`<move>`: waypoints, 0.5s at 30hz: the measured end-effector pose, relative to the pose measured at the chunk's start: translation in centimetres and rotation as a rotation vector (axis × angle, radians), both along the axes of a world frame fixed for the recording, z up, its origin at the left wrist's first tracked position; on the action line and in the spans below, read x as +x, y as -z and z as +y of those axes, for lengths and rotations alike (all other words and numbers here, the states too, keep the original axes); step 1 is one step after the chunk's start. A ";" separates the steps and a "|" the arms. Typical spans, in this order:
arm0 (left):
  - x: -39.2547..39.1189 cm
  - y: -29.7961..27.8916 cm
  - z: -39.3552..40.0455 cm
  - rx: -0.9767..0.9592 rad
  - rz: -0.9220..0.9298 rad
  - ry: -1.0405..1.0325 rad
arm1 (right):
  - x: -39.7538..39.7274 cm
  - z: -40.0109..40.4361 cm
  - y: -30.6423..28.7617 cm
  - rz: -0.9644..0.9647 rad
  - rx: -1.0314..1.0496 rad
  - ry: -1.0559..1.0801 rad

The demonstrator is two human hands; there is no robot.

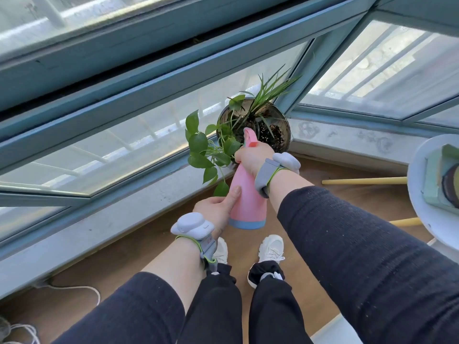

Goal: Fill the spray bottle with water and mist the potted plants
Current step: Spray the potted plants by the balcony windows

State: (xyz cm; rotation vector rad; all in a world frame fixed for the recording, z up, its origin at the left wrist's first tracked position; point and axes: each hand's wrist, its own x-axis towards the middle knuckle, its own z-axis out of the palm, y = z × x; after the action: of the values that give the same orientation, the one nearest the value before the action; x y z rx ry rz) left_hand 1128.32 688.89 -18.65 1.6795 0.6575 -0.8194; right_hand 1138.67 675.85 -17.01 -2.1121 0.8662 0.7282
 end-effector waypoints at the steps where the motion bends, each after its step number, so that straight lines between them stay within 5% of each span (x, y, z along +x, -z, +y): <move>1: 0.2 -0.2 0.0 0.004 -0.011 0.012 | 0.2 -0.1 -0.3 -0.005 -0.016 0.016; 15: 2.0 -1.3 -1.1 0.010 -0.083 0.112 | 0.9 -1.5 -2.5 -0.031 -0.027 0.119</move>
State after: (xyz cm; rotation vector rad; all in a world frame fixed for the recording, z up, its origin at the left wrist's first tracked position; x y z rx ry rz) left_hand 1130.27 687.80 -17.34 1.7627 0.5146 -0.8212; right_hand 1139.61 674.33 -14.50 -2.0703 0.9813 0.6232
